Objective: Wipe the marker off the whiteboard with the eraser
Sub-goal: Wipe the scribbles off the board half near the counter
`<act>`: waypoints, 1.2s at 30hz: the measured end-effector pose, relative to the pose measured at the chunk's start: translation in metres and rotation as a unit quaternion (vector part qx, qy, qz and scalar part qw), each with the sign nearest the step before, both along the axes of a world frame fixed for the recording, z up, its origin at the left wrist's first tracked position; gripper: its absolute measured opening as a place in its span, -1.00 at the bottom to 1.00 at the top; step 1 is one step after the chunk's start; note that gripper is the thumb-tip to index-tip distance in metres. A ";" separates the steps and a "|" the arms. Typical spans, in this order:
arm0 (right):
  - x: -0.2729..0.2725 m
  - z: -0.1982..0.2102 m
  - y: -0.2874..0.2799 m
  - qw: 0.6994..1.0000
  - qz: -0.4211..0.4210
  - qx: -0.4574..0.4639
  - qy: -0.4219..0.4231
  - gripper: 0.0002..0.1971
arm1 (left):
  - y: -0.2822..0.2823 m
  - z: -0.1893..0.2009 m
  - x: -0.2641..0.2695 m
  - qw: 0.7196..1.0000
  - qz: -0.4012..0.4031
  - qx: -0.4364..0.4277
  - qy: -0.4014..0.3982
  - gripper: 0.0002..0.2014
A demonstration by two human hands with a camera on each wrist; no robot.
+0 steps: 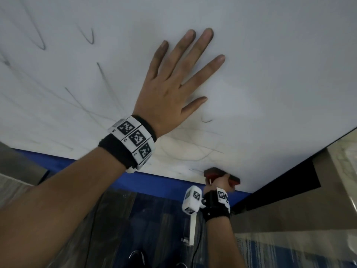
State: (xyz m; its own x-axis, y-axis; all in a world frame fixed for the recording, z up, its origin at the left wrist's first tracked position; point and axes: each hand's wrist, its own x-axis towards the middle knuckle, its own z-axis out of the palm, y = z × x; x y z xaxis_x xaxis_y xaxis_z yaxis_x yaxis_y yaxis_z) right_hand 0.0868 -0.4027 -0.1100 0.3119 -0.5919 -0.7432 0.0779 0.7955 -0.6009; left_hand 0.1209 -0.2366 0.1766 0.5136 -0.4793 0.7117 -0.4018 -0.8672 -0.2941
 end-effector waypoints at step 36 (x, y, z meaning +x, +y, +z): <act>-0.021 -0.017 0.055 0.971 0.223 0.082 0.040 -0.57 | 0.070 0.015 0.009 0.977 0.111 -0.182 0.012 -0.12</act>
